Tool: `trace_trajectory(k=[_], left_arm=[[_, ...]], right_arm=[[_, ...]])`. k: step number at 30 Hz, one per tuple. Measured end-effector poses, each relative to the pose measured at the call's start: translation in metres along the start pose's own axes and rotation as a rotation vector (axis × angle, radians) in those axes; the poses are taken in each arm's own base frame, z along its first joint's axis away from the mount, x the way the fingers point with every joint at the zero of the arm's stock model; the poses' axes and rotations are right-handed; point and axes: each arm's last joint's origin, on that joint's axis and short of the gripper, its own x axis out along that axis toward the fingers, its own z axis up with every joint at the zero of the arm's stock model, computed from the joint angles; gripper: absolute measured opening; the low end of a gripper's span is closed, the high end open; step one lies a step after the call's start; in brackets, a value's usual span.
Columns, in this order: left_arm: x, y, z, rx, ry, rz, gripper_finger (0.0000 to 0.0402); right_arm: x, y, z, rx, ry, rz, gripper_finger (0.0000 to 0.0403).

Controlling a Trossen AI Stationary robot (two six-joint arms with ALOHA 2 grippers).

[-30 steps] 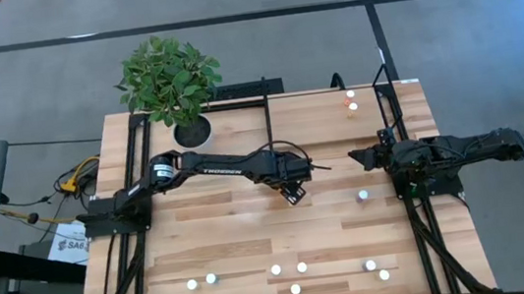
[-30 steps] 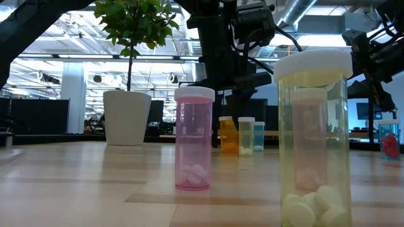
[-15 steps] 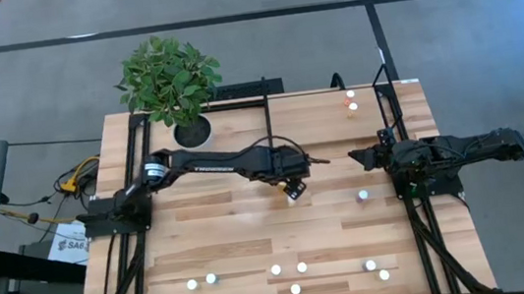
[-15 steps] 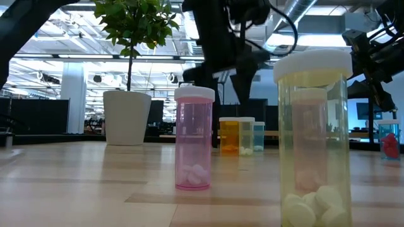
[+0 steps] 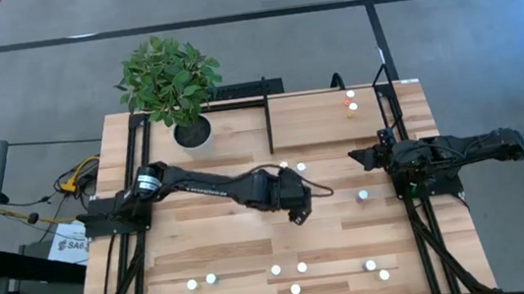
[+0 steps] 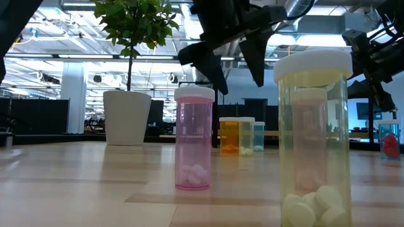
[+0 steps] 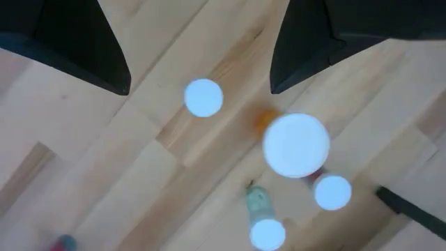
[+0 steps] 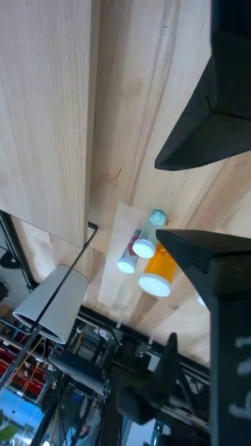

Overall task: Pick and place medicine bottles onto shelf by color
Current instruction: Adjust the yellow pill bottle

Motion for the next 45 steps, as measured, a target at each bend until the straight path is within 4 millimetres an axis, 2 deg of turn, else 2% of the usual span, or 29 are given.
trace_trajectory(k=[7, 24, 28, 45], left_arm=[[0.027, -0.015, -0.012, -0.016, -0.013, -0.006, 0.0331], [0.064, -0.016, -0.025, -0.060, 0.044, 0.049, 0.0327], [0.066, -0.017, -0.023, -0.033, 0.027, 0.041, 0.0304], [0.071, -0.013, -0.022, -0.017, 0.067, 0.037, 0.0154]], right_arm=[[0.000, 0.000, 0.000, -0.002, 0.001, -0.003, 0.0170], [0.000, -0.002, -0.001, -0.012, 0.009, -0.021, 0.0170], [0.000, -0.002, -0.001, -0.013, 0.009, -0.021, 0.0170], [0.000, -0.002, -0.001, -0.013, 0.009, -0.021, 0.0170]])
